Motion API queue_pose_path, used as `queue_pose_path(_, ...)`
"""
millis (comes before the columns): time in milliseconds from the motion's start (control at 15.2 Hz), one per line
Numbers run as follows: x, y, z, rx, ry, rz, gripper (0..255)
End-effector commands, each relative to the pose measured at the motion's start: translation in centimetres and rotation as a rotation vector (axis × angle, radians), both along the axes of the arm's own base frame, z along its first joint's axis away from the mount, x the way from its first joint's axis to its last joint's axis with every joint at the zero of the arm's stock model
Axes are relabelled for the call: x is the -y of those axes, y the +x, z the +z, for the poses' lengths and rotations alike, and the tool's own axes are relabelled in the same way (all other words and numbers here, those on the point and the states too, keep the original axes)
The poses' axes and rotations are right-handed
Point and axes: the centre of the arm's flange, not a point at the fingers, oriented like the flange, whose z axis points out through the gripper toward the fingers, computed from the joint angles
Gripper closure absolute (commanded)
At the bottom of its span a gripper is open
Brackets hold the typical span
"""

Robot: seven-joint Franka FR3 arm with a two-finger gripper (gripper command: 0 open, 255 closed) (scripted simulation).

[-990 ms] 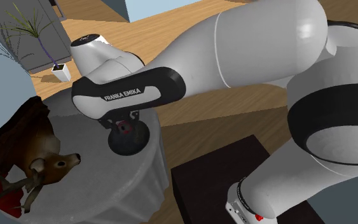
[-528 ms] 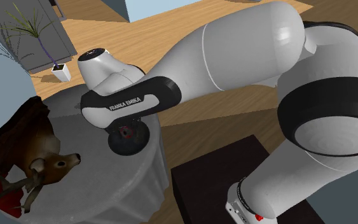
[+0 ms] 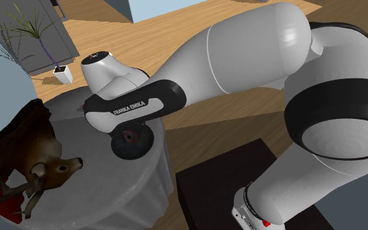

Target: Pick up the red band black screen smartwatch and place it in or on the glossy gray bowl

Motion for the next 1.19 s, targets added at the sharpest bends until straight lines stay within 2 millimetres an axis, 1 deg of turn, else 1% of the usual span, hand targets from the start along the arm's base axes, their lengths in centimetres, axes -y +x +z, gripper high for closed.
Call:
queue_pose_path(0,0.0,0.0,0.0,0.0,0.0,0.0,0)
queue_pose_path(330,0.0,0.0,0.0,0.0,0.0,0.0,0)
queue_pose_path(528,0.0,0.4,3.9,0.0,0.0,0.0,0)
queue_pose_path(594,0.0,0.5,5.0,0.0,0.0,0.0,0)
queue_pose_path(1122,0.0,0.5,5.0,0.0,0.0,0.0,0)
